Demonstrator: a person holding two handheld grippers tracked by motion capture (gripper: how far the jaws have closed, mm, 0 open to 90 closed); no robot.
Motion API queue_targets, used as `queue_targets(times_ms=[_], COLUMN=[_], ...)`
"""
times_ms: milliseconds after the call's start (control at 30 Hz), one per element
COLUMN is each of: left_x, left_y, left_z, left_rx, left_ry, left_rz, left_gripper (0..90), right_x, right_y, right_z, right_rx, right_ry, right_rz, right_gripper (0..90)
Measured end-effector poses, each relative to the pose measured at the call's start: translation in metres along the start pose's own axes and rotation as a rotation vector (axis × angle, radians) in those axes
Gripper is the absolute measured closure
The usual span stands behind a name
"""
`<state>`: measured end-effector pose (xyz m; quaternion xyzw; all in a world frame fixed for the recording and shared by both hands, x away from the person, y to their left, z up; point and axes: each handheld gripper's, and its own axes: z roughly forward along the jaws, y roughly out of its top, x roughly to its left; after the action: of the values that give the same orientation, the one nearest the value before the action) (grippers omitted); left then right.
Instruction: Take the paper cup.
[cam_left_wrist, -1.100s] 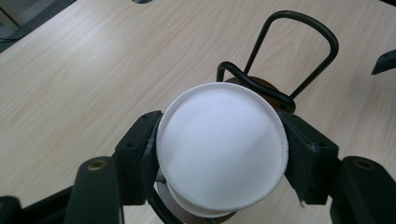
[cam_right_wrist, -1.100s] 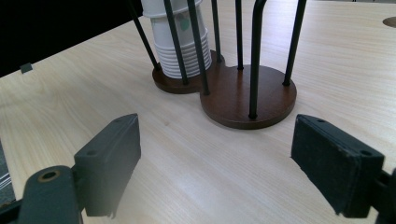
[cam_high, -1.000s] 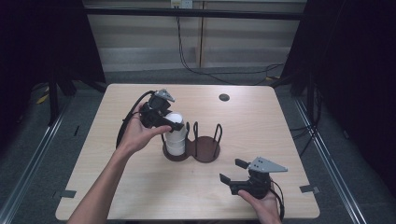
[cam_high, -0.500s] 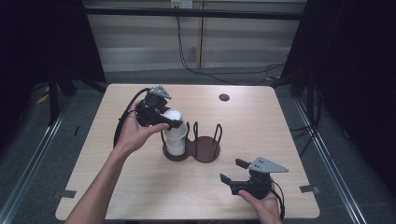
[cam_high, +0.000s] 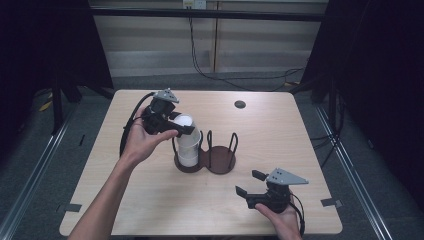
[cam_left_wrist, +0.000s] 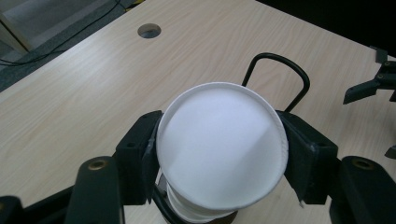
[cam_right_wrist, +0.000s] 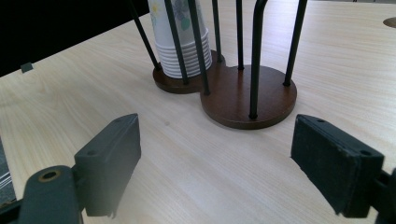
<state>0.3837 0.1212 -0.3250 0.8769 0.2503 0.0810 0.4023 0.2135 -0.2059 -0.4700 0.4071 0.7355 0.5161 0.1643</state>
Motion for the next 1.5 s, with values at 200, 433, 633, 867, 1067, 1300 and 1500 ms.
queue_targets(times_ms=[200, 433, 633, 867, 1067, 1300, 1500], left_x=[0.002, 0.004, 0.005, 0.003, 0.002, -0.002, -0.003], left_y=[-0.001, -0.002, -0.003, -0.009, -0.01, -0.014, -0.02], left_z=[-0.004, -0.01, -0.016, -0.019, -0.026, -0.034, -0.043], left_rx=[-0.028, -0.082, -0.12, -0.175, -0.223, -0.26, -0.267], left_ry=[-0.005, -0.003, -0.02, -0.026, -0.029, -0.048, -0.058], left_rz=[-0.014, -0.013, -0.022, -0.002, -0.004, -0.013, -0.015], left_gripper=[36.5, 36.8, 36.8, 36.8, 36.8, 37.0, 37.0], right_x=[0.0, 0.0, 0.0, 0.0, -0.001, -0.001, -0.001], right_y=[0.0, 0.0, 0.0, 0.0, 0.0, 0.0, 0.0], right_z=[0.0, 0.0, 0.0, 0.0, 0.0, -0.001, 0.0], right_rx=[0.0, -0.001, 0.001, 0.003, 0.002, 0.002, 0.0], right_ry=[0.001, -0.002, -0.001, -0.001, -0.005, 0.002, 0.007], right_rz=[0.001, 0.004, 0.005, 0.006, 0.004, 0.008, 0.007], right_gripper=[15.7, 15.7, 15.6, 15.6, 15.7, 15.6, 15.5])
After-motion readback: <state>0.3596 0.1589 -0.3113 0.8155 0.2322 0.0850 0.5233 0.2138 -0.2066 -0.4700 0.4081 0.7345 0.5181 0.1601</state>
